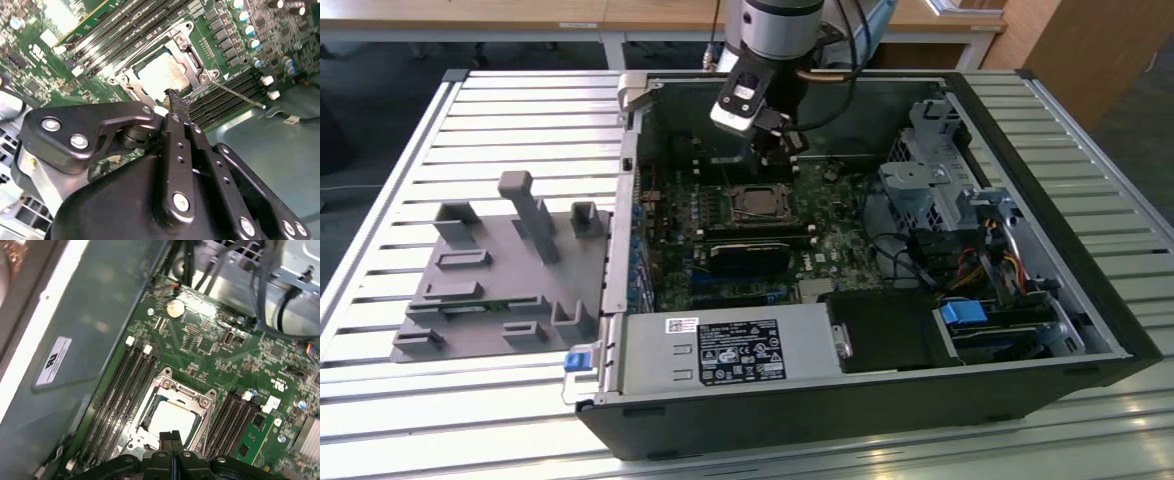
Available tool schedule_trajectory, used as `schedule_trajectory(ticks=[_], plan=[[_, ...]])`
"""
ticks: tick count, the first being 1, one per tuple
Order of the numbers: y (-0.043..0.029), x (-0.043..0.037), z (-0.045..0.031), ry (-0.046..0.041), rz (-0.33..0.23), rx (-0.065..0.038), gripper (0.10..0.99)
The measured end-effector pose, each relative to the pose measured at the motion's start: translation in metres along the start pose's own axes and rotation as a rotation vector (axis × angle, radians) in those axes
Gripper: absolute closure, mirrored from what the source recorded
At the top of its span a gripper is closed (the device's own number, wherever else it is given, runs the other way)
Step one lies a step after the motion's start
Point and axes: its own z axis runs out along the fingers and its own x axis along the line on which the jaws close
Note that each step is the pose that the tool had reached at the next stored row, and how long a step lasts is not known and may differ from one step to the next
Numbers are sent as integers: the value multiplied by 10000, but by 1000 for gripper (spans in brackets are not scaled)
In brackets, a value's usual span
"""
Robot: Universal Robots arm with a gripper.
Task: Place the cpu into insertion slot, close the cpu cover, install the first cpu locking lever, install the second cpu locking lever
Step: 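Install the first cpu locking lever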
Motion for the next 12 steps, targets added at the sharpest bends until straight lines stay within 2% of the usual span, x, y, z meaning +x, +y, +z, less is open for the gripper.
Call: schedule_trajectory(ticks=[3,4,12], plan=[[0,0,0,4,-328,8,980],[0,0,0,10,-951,23,980],[0,0,0,22,-1978,49,980]])
